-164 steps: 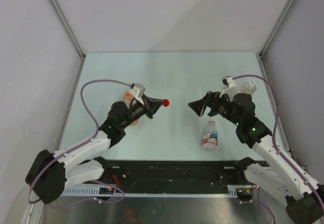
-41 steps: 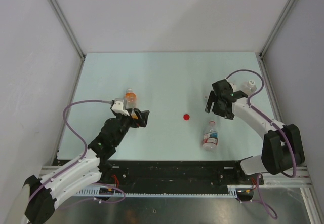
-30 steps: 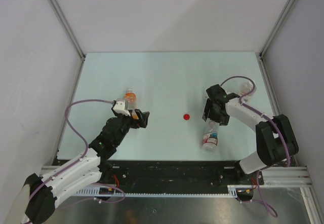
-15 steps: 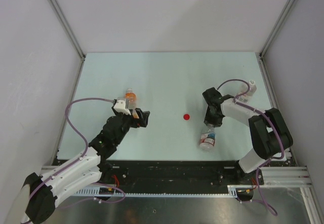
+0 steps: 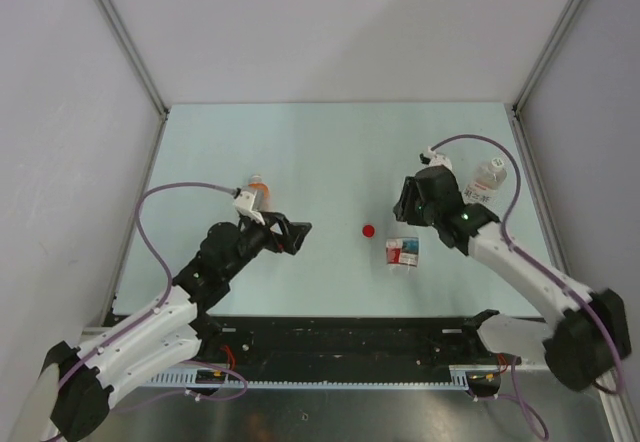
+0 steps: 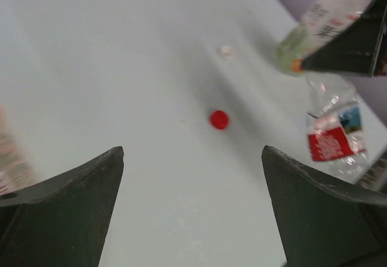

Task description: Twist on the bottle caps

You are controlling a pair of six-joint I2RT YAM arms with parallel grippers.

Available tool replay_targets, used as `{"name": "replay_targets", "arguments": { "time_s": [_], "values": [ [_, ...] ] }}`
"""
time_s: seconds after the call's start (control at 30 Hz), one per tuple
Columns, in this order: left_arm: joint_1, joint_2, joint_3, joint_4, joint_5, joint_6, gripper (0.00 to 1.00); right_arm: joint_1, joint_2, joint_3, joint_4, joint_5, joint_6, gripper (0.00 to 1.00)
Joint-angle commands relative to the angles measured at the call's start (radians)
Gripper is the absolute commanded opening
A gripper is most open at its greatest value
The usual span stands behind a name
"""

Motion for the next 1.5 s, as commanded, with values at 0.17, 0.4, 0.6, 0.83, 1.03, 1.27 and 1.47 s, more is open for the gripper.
{"name": "replay_targets", "arguments": {
  "time_s": [0.17, 0.4, 0.6, 0.83, 1.03, 1.27, 1.47],
  "values": [
    [-0.018, 0.048, 0.130, 0.299, 0.548, -0.155, 0.99, 0.106, -0.339, -0.082, 0.626, -0.341, -0.113, 0.14],
    [-0.147, 0.104, 0.175, 0.399, 0.569, -0.138, 0.99, 0.277, -0.337, -0.091, 0.815, -0.289, -0.130, 0.12],
    [-0.188, 0.181, 0.205, 0.405, 0.480, -0.107, 0.97, 0.429, -0.333, -0.092, 0.853, -0.082, -0.176, 0.12],
    [-0.202, 0.283, 0.244, 0.407, 0.388, -0.089, 0.73, 0.573, -0.300, -0.102, 0.892, 0.237, -0.212, 0.13],
    [-0.207, 0.330, 0.265, 0.407, 0.409, -0.071, 0.57, 0.634, -0.271, -0.103, 0.924, 0.368, -0.269, 0.13],
    [-0.207, 0.331, 0.243, 0.407, 0.411, -0.063, 0.53, 0.639, -0.315, -0.113, 0.906, 0.465, -0.272, 0.14],
    [-0.207, 0.338, 0.234, 0.407, 0.450, -0.070, 0.62, 0.636, -0.357, -0.128, 0.904, 0.536, -0.227, 0.13]
  ]
}}
